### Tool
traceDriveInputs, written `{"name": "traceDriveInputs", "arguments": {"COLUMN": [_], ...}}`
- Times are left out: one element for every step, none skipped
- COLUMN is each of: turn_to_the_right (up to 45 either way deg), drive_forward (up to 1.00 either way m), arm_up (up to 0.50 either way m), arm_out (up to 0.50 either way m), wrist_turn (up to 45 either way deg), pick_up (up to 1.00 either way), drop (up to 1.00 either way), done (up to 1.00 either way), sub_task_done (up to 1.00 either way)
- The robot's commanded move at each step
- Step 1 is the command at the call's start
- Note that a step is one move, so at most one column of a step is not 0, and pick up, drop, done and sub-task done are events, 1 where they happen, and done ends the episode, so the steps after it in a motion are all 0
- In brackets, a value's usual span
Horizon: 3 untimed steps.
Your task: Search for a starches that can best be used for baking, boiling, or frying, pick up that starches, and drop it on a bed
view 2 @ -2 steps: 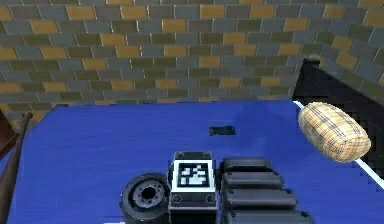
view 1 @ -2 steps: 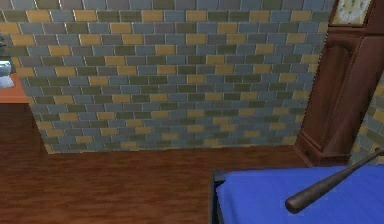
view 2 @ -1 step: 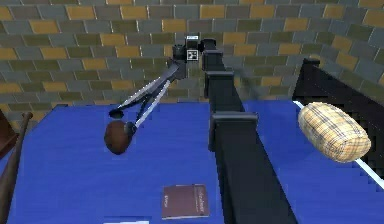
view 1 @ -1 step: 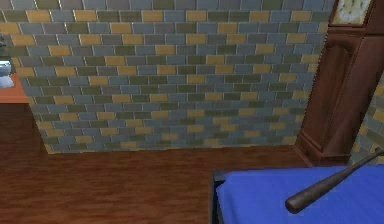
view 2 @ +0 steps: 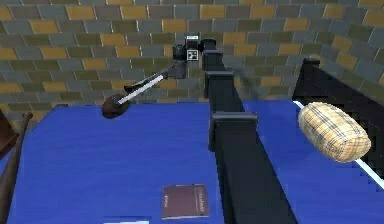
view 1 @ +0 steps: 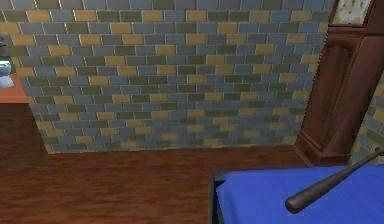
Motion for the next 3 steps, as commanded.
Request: {"name": "traceDriveInputs", "arguments": {"turn_to_the_right": [0.0,0.0,0.0], "drive_forward": [0.0,0.0,0.0], "arm_up": [0.0,0.0,-0.26], "arm_out": [0.0,0.0,0.0], "wrist_turn": [45.0,36.0,0.0], "pick_up": [0.0,0.0,0.0], "drop": [0.0,0.0,0.0], "done": [0.0,0.0,0.0], "sub_task_done": [0.0,0.0,0.0]}}
